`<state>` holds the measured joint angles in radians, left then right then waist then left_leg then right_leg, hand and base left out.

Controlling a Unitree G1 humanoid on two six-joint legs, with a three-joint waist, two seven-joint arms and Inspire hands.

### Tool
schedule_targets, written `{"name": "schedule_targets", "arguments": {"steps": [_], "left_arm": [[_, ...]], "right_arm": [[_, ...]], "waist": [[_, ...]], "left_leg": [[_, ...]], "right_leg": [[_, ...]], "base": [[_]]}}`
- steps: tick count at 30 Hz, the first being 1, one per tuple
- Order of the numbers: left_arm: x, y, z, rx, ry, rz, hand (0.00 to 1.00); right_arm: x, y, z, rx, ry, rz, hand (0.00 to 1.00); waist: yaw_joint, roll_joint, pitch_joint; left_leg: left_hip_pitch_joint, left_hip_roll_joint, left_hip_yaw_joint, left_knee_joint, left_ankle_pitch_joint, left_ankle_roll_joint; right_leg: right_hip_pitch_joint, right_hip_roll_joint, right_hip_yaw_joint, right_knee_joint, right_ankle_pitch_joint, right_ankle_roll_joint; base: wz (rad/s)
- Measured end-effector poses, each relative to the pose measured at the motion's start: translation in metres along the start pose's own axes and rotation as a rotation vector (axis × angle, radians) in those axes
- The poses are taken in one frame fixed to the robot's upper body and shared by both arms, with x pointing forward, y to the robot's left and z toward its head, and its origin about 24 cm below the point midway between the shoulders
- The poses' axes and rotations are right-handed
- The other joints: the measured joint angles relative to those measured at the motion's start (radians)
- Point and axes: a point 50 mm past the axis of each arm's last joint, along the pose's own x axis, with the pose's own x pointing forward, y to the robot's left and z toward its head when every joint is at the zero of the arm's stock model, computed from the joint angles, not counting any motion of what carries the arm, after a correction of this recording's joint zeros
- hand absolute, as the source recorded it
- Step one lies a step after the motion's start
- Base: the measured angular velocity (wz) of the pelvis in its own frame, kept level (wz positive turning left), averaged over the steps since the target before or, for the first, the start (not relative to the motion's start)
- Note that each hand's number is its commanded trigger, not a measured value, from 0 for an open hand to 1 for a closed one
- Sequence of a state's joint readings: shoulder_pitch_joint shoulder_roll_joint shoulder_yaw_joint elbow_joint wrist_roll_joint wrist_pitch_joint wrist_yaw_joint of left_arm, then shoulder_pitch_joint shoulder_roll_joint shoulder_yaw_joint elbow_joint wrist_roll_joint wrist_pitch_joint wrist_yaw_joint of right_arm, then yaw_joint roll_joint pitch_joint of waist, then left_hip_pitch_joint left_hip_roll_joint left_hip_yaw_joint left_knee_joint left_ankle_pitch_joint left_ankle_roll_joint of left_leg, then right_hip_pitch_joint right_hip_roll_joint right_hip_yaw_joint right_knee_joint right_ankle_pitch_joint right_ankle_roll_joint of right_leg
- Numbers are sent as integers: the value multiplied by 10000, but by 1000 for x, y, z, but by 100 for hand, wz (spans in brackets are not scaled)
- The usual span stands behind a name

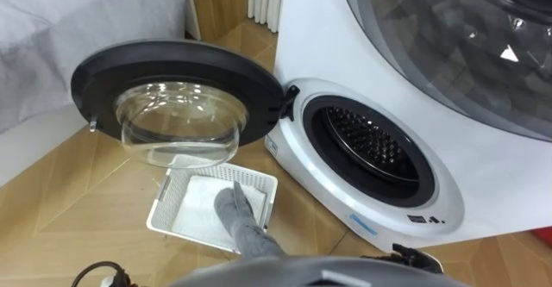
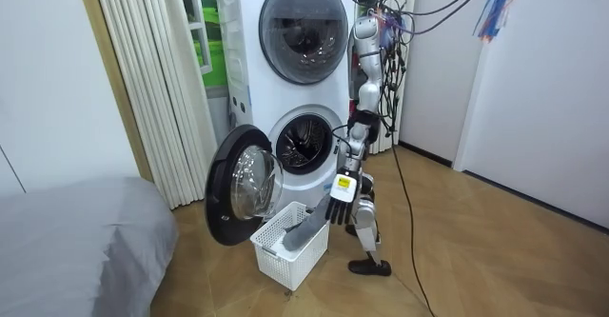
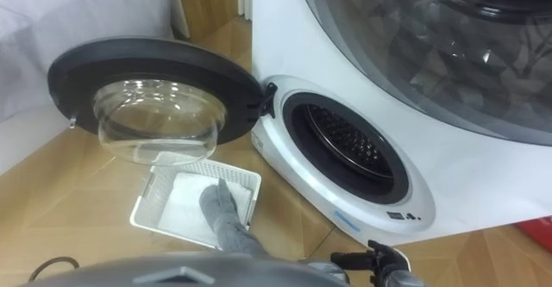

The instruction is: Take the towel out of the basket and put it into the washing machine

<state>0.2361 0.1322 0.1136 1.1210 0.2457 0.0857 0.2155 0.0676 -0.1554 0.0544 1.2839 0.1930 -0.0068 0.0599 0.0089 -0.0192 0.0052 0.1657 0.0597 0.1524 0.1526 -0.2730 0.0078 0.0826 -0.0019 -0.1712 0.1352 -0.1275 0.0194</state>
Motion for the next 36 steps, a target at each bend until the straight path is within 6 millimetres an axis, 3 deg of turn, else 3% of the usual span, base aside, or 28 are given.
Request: {"name": "schedule_targets", "arguments": {"steps": [7, 18, 25, 28, 30, 31, 33, 36], "left_arm": [[1, -1, 16, 907, -598, 6, 0], [-4, -1, 103, 1635, -3791, 571, 0], [-10, -11, 135, 2901, -4923, 439, 0], [-13, -16, 150, 3637, -5286, 418, 0], [-18, -21, 168, 4082, -5735, 417, 0], [-20, -21, 174, 4126, -5889, 444, 0], [-28, -17, 203, 4349, -6592, 702, 0], [-40, -13, 231, 4729, -7449, 1015, 0]], "right_arm": [[1, 0, 6, -69, -136, -47, 0], [3, 7, 35, -968, -957, 117, 0], [5, 16, 56, -1482, -1265, 502, 0], [4, 20, 71, -1801, -1626, 568, 0], [4, 24, 85, -2038, -1966, 577, 0], [3, 26, 89, -2101, -2059, 591, 0], [2, 33, 105, -2408, -2493, 617, 0], [-1, 40, 123, -2772, -2949, 691, 0]], "waist": [[-33, 43, -30], [-75, 133, -24], [-314, 178, 70], [-353, 207, 149], [-451, 238, 344], [-487, 239, 393], [-620, 196, 571], [-615, 170, 616]], "left_leg": [[-536, -5, -28, 192, 1, 1], [-1573, -38, 27, 503, 26, 19], [-2128, -28, 73, 570, 66, 18], [-2789, -29, 85, 951, 68, 20], [-3218, -34, 82, 1283, 66, 21], [-3350, -33, 82, 1362, 65, 21], [-4150, -47, 68, 1864, 62, 22], [-4937, -67, 66, 2258, 60, 24]], "right_leg": [[-432, -32, -83, 42, 27, -37], [-1489, -110, -25, 255, 61, -69], [-2246, -116, 85, 571, 61, -70], [-3079, -158, 332, 1148, 60, -71], [-3547, -222, 351, 1536, 59, -71], [-3679, -234, 348, 1611, 59, -71], [-4444, -322, 382, 2056, 59, -71], [-5257, -343, 592, 2365, 59, -71]], "base": [[2], [-3], [-5], [-17], [-9], [4], [3], [-11]]}}
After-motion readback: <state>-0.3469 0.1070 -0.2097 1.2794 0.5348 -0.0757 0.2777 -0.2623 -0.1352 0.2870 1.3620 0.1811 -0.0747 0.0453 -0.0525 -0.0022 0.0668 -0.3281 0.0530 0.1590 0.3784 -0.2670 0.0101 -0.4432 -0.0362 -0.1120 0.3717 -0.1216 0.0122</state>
